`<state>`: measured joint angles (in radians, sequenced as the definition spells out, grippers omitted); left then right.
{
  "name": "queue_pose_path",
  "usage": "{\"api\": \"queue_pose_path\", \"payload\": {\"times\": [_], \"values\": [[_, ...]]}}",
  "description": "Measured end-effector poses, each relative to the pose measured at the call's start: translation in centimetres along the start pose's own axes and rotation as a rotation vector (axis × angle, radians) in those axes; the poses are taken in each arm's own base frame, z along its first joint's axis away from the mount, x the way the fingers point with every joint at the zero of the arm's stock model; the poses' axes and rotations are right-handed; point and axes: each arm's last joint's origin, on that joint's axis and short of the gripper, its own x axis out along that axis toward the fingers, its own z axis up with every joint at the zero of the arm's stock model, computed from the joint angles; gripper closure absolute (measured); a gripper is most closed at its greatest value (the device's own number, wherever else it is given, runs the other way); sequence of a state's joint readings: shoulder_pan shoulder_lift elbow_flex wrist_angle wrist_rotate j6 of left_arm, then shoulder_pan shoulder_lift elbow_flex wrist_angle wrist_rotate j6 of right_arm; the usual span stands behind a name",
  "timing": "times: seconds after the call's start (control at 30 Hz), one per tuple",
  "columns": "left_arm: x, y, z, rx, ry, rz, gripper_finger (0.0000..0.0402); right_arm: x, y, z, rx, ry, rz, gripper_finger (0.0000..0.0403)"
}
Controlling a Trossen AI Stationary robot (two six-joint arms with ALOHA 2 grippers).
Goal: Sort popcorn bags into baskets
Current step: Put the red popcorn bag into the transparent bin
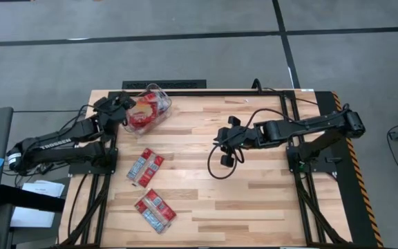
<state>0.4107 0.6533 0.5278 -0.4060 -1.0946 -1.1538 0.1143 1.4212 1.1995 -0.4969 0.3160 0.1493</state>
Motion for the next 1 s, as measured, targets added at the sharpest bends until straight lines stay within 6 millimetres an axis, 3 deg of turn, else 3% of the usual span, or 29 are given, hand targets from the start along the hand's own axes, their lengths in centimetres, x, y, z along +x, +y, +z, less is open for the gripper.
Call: {"api": "queue_pose_path", "payload": {"times": [0.1, 0.17, 0.23, 0.33, 0.47, 0.67, 0.77, 0.9, 1.0], "values": [[-0.3, -0.7, 0.7, -0.037, 0.034, -0.092, 0.0237, 0.0, 0.1, 0.0, -0.003, 0.002, 0.006, 0.0301], [-0.3, -1.3, 0.8, 0.049, 0.108, -0.186, 0.0225, -0.1, 0.2, -0.1, -0.006, 0.003, 0.009, 0.0300], [-0.3, -1.6, 0.5, 0.172, 0.206, -0.282, 0.0235, -0.1, 0.3, -0.1, -0.008, 0.003, 0.011, 0.0301], [0.0, -1.9, -0.8, 0.267, 0.350, -0.353, 0.0288, 0.3, 0.4, -0.1, -0.008, 0.008, 0.009, 0.0304], [0.9, -2.1, -2.5, 0.332, 0.388, -0.296, 0.0385, 1.1, 0.6, -0.5, -0.017, 0.037, 0.004, 0.0305], [2.4, -2.9, -4.3, 0.428, 0.325, -0.153, 0.0400, 2.5, 1.7, -1.1, -0.026, 0.082, 0.023, 0.0305], [2.9, -4.5, -4.4, 0.484, 0.317, -0.148, 0.0401, 2.5, 2.1, -1.4, -0.036, 0.109, 0.037, 0.0305], [4.2, -6.2, -4.2, 0.408, 0.479, -0.117, 0.0401, 2.4, 2.3, -1.5, -0.040, 0.109, 0.043, 0.0305], [4.9, -6.6, -3.9, 0.507, 0.623, 0.003, 0.0401, 2.2, 2.2, -1.4, -0.036, 0.100, 0.043, 0.0305]]}}
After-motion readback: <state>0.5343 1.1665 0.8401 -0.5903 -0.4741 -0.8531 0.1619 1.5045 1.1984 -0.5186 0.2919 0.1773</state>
